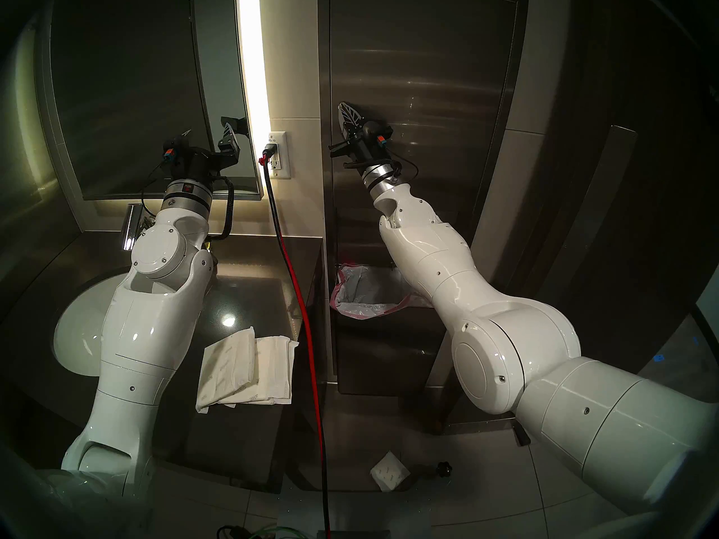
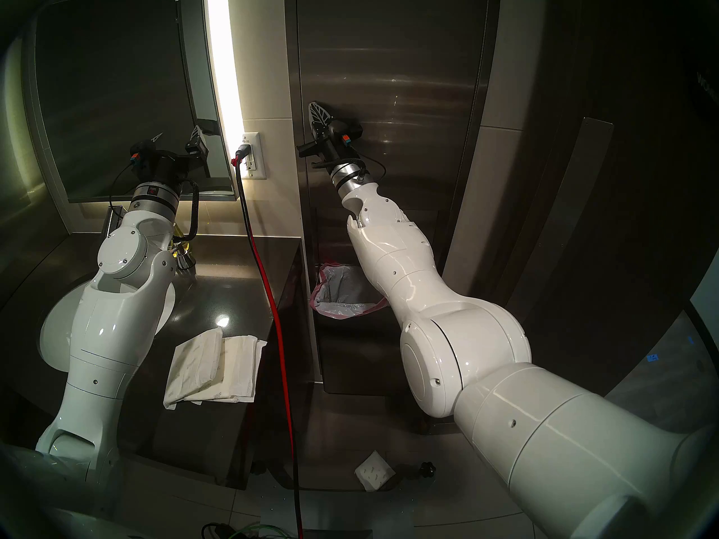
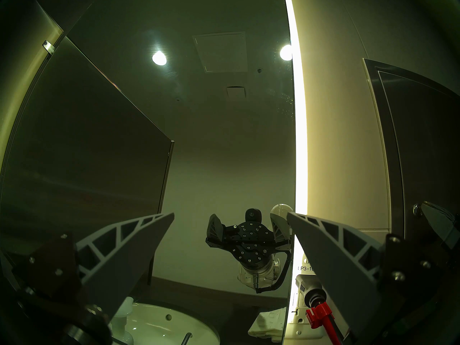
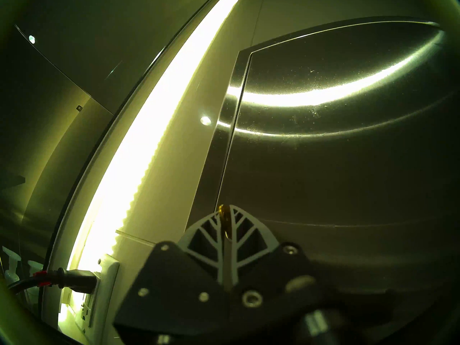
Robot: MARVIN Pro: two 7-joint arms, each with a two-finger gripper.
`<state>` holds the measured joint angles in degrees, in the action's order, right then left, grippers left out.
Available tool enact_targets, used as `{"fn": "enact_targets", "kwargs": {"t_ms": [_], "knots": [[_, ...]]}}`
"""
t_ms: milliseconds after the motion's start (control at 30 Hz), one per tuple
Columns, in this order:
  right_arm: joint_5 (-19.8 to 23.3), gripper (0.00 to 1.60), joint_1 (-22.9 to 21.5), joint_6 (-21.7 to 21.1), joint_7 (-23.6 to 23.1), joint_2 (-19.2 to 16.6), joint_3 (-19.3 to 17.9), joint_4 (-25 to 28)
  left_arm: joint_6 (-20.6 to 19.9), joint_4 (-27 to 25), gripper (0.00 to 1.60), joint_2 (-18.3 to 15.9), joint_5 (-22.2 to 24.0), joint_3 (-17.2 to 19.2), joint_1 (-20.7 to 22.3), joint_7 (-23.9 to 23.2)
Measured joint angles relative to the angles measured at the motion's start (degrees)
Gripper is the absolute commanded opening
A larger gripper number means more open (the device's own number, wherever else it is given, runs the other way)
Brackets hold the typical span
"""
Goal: Twist key and open towel dispenser
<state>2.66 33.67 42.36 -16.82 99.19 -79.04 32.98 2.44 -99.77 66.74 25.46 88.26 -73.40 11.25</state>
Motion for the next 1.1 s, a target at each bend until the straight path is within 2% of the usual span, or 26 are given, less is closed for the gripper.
{"fn": "enact_targets", "kwargs": {"t_ms": [200,467,800,1100], "knots": [[-0.2,0.0,-0.2,-0.2,0.9,0.5,-0.4,-0.3,0.0,0.0,1.6,0.0,0.0,0.0,0.0,0.0],[-0.3,0.0,0.3,-3.8,3.5,1.9,-1.1,1.1,0.0,0.0,1.6,0.0,0.0,0.0,0.0,0.0],[-0.8,0.0,3.4,-8.6,6.8,3.5,-1.6,6.7,0.0,0.0,1.6,0.0,0.0,0.0,0.0,0.0],[-0.8,0.0,6.6,-12.7,7.0,3.7,-1.6,12.9,0.0,0.0,1.6,0.0,0.0,0.0,0.0,0.0]]}}
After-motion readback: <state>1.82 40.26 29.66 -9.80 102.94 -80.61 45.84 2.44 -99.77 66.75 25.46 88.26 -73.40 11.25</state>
